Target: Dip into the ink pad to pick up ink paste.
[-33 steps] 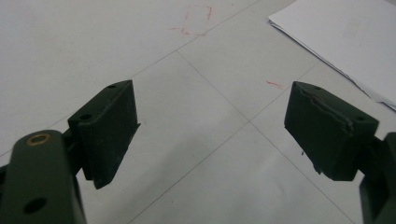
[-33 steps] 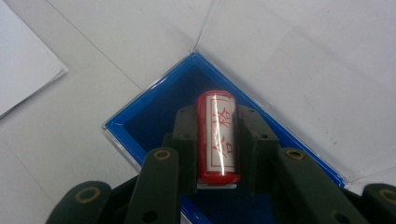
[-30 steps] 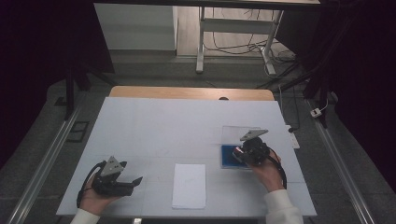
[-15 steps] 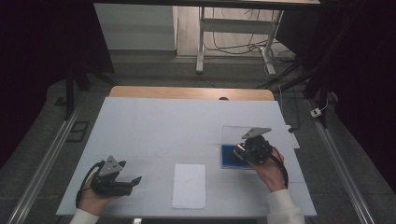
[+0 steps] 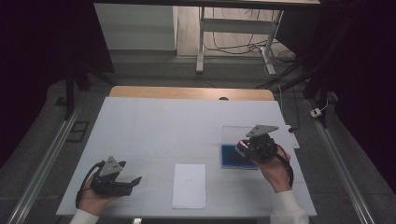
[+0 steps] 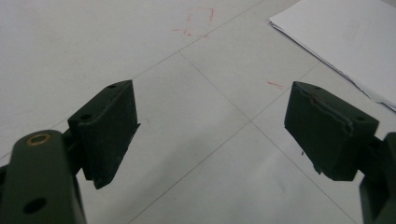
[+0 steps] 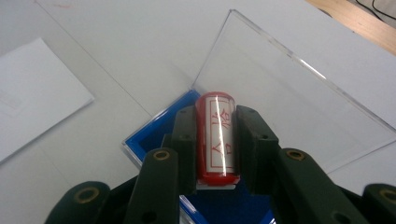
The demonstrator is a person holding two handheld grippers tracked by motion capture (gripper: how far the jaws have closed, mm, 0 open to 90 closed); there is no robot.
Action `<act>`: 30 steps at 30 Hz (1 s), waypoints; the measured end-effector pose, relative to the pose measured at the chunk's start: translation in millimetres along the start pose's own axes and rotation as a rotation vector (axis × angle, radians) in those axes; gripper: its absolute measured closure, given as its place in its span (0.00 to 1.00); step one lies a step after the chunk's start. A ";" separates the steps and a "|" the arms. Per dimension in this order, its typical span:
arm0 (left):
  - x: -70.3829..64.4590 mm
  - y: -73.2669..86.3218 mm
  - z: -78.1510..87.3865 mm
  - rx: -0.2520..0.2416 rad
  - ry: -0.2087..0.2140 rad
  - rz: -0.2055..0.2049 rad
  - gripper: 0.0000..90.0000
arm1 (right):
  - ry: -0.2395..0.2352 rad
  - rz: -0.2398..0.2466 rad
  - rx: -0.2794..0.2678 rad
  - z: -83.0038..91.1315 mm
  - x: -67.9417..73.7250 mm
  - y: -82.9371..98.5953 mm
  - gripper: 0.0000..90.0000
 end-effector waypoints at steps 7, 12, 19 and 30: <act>0.1 0.0 0.3 0.000 -0.001 -0.002 0.20 | 0.012 -0.010 0.013 -5.7 -1.9 4.0 0.78; -0.1 -0.2 -0.6 0.002 -0.002 -0.002 0.20 | 0.018 -0.023 0.028 -9.5 -4.5 8.2 0.78; -0.4 0.0 -0.8 0.002 0.000 -0.004 0.20 | 0.012 -0.023 0.062 -19.5 -4.3 14.3 0.78; -0.6 0.1 -1.6 0.003 -0.004 -0.008 0.20 | 0.003 -0.022 0.083 -28.0 -1.7 17.2 0.78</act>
Point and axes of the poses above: each handheld gripper's, and its own axes: z roughly backward along the jaws, y roughly out of its underside, x roughly to its left, the point moved 6 cm from there along -z, roughly forward along the jaws, and after that the axes turned 8 degrees about z, right-handed, at the moved point
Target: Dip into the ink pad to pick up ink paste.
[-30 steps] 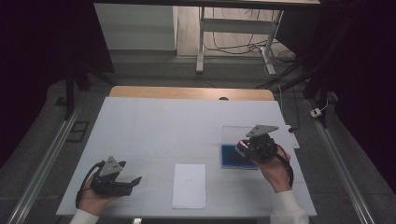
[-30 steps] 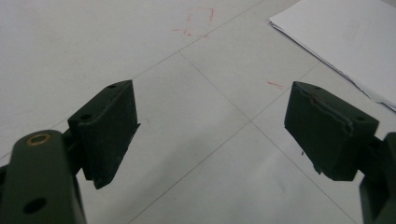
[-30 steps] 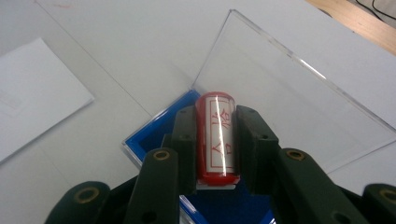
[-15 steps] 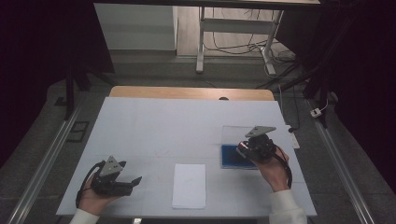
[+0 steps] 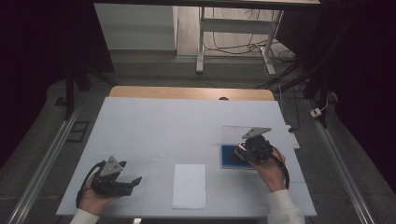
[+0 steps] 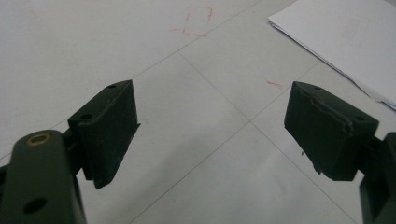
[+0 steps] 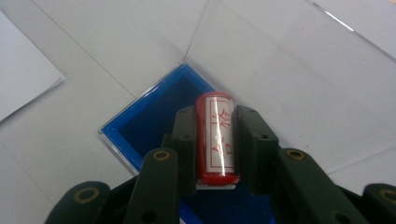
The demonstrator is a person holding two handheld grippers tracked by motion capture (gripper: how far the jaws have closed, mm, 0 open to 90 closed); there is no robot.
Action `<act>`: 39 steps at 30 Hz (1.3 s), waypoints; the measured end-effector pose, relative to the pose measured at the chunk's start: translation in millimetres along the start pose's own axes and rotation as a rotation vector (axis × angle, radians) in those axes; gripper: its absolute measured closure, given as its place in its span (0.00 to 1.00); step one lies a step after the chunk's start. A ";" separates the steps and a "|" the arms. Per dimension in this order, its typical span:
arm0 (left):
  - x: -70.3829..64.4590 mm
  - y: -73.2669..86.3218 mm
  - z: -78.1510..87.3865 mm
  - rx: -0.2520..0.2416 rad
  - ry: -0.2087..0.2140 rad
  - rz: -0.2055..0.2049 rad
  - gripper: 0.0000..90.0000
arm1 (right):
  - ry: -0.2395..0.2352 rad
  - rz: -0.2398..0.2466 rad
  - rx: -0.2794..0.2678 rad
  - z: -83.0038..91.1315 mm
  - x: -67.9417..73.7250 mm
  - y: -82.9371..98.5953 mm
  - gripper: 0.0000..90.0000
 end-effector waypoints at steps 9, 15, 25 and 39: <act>0.1 0.0 0.5 -0.003 0.004 0.002 0.20 | -0.009 0.001 0.025 -7.4 1.1 1.9 0.78; 0.0 0.1 0.1 -0.005 0.002 0.000 0.20 | -0.005 0.006 0.037 -8.1 1.8 1.6 0.78; -0.8 1.0 -1.3 0.003 0.005 -0.002 0.20 | -0.033 -0.036 0.044 -10.9 -2.4 4.8 0.79; -1.6 1.8 -2.0 0.009 0.005 -0.004 0.20 | -0.013 -0.022 0.045 -13.8 0.5 6.9 0.79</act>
Point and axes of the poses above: each handheld gripper's, and its own axes: z roughly backward along the jaws, y roughly out of its underside, x roughly to its left, the point moved 6 cm from there along -z, roughly forward along the jaws, and after that the axes turned 8 degrees about z, right-handed, at the moved point
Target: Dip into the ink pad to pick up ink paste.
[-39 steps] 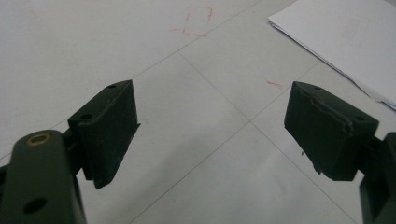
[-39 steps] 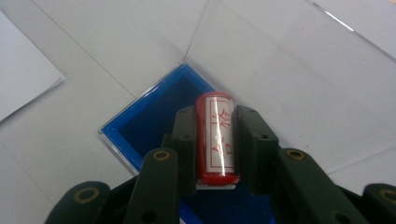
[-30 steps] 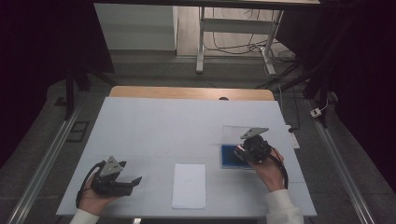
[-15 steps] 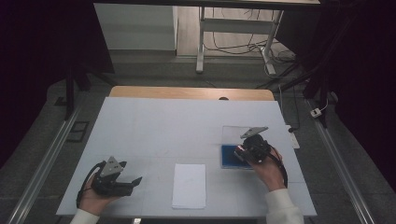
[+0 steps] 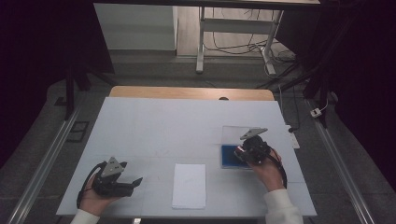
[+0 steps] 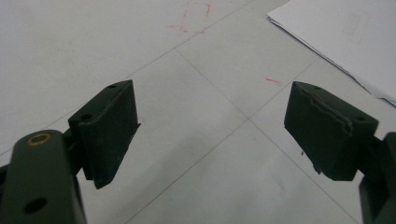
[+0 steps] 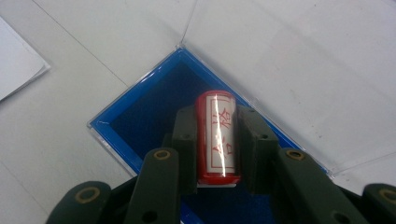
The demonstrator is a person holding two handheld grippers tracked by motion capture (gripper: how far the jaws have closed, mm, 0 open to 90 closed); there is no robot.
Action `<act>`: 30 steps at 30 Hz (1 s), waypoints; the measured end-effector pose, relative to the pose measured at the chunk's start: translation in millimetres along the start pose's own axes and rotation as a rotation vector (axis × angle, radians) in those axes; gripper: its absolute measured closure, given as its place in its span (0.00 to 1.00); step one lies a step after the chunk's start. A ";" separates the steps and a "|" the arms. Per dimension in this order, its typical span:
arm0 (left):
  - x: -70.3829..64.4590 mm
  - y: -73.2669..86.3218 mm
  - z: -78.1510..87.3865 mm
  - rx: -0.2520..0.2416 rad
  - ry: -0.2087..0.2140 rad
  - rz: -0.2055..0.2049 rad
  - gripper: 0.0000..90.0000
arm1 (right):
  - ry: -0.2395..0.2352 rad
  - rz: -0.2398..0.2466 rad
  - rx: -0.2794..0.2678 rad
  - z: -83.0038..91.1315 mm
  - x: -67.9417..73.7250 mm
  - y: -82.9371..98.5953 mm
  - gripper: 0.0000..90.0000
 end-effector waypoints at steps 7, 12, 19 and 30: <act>-0.1 0.4 -0.9 0.006 0.000 0.000 0.20 | -0.002 -0.001 -0.001 -0.2 -0.2 0.3 0.79; -0.4 -0.7 -0.1 0.000 -0.002 0.001 0.20 | 0.002 0.000 -0.001 -0.1 1.0 0.3 0.79; 0.3 -0.8 0.2 0.000 0.000 0.002 0.20 | 0.009 0.004 -0.005 -0.2 1.2 0.3 0.79; 2.1 -1.3 1.8 -0.005 -0.005 0.004 0.20 | -0.012 -0.003 -0.012 5.5 -1.1 -2.3 0.78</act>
Point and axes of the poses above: each handheld gripper's, and its own axes: z roughly backward along the jaws, y roughly out of its underside, x roughly to its left, the point moved 6 cm from there along -z, roughly forward along the jaws, and after that the axes turned 8 degrees about z, right-handed, at the moved point
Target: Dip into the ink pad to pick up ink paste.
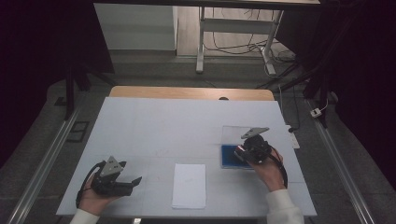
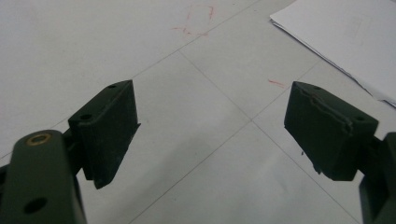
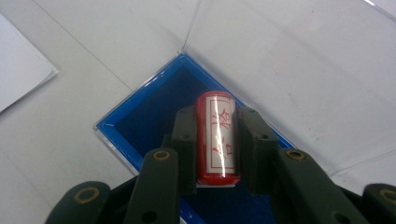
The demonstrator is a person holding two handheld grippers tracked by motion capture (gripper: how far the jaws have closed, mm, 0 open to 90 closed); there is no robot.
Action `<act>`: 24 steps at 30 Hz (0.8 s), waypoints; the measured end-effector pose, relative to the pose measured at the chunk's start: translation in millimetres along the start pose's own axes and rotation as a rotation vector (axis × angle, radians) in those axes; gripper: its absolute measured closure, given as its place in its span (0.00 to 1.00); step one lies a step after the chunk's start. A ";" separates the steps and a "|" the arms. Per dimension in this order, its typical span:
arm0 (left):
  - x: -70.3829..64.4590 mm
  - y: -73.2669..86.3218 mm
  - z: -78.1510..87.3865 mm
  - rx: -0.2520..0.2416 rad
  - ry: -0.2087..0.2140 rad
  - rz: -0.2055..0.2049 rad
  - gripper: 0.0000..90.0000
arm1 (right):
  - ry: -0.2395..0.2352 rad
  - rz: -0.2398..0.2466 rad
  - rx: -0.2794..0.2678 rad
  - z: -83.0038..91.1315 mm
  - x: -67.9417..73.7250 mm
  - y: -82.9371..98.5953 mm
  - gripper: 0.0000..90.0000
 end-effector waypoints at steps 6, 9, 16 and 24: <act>1.1 -0.7 0.8 -0.003 -0.001 0.002 0.20 | -0.001 -0.037 -0.072 13.2 -3.7 -5.1 0.78; 1.5 -0.9 1.8 -0.006 -0.001 0.001 0.20 | -0.014 -0.058 -0.109 20.7 -4.7 -6.4 0.78; 2.0 -1.1 0.5 -0.006 -0.001 0.001 0.20 | -0.024 -0.080 -0.159 30.9 -6.8 -7.6 0.78; 1.0 -2.9 0.9 -0.012 -0.001 -0.006 0.20 | -0.052 -0.071 -0.197 38.1 -0.5 -11.8 0.78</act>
Point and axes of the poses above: each handheld gripper's, and its own axes: z roughly backward along the jaws, y roughly out of its underside, x roughly to its left, the point moved 6 cm from there along -z, roughly forward along the jaws, and after that the axes turned 8 degrees about z, right-handed, at the moved point
